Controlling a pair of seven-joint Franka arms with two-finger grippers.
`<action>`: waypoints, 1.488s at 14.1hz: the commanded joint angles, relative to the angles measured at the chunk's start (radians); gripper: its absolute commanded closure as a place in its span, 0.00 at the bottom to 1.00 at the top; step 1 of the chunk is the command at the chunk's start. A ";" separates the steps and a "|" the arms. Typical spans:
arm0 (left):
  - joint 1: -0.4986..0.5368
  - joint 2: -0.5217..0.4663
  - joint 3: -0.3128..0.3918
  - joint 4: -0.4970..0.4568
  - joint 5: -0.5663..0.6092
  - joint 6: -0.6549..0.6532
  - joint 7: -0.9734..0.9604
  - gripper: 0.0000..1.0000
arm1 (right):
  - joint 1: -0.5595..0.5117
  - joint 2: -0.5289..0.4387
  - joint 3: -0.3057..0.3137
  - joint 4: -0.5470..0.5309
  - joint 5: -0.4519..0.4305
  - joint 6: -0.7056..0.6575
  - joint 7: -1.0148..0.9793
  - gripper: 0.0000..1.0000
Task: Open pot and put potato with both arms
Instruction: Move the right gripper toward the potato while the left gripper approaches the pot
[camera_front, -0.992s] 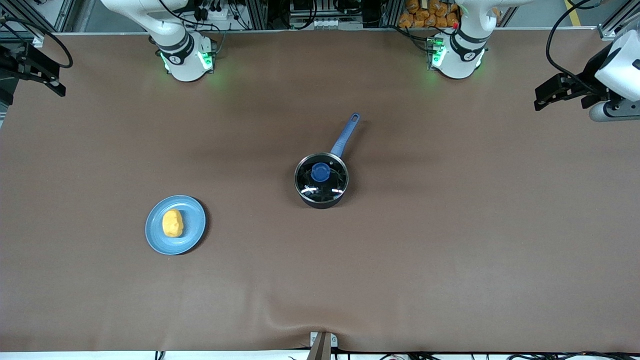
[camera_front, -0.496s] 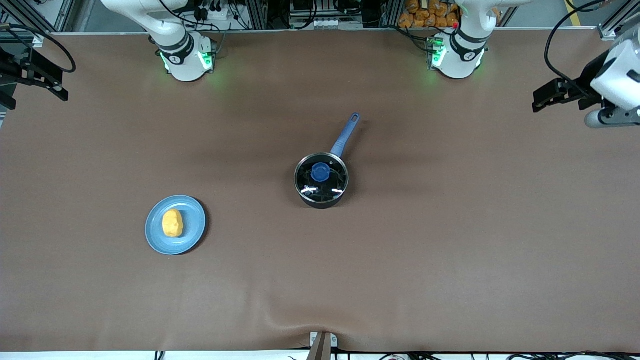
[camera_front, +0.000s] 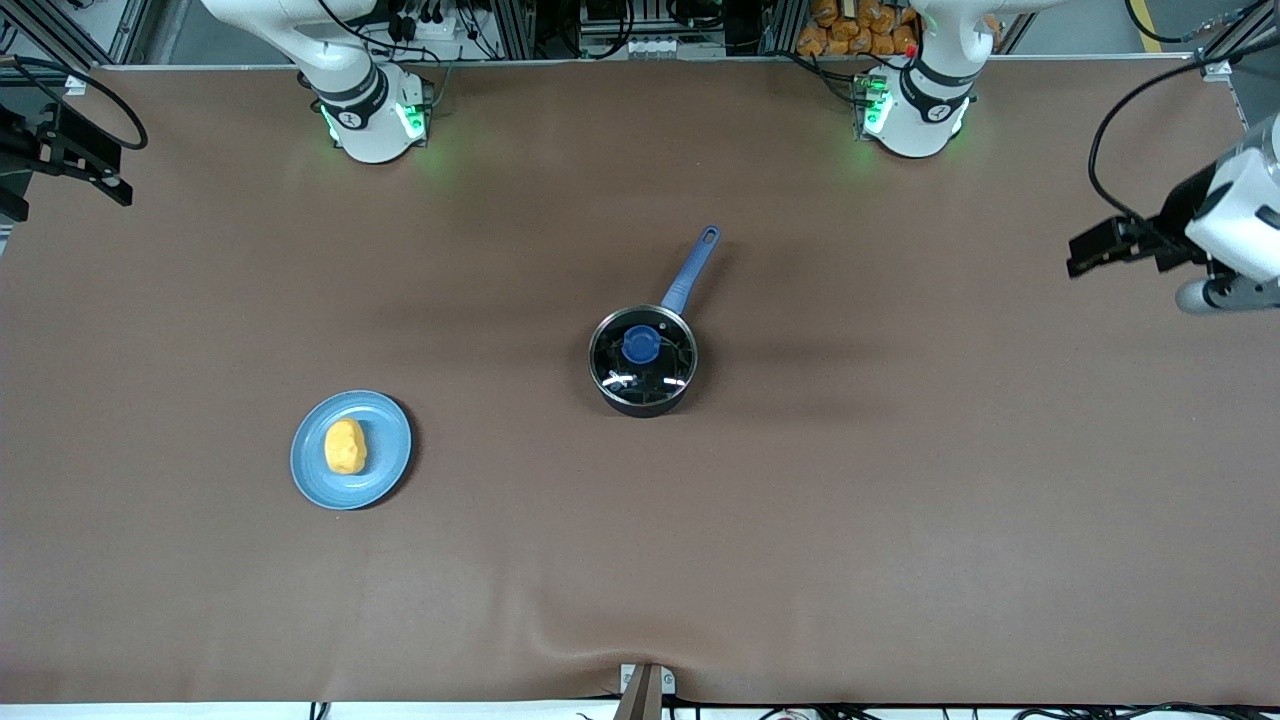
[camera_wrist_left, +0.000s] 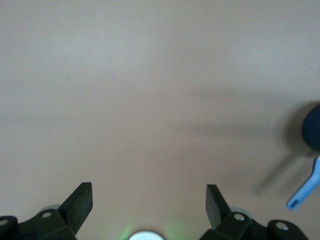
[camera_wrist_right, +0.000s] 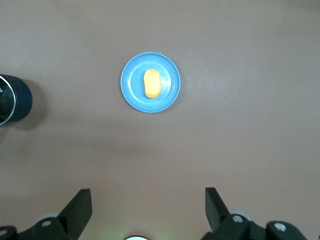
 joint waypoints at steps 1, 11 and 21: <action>0.002 0.058 -0.006 0.014 0.023 0.047 -0.005 0.00 | -0.005 -0.009 0.000 -0.010 -0.013 0.002 0.011 0.00; 0.000 0.110 -0.008 0.022 0.026 0.095 -0.004 0.00 | -0.042 0.030 0.000 -0.154 -0.012 0.211 0.015 0.00; -0.004 0.089 -0.021 0.019 0.003 0.099 0.010 0.00 | -0.013 0.185 0.005 -0.228 0.005 0.392 0.017 0.00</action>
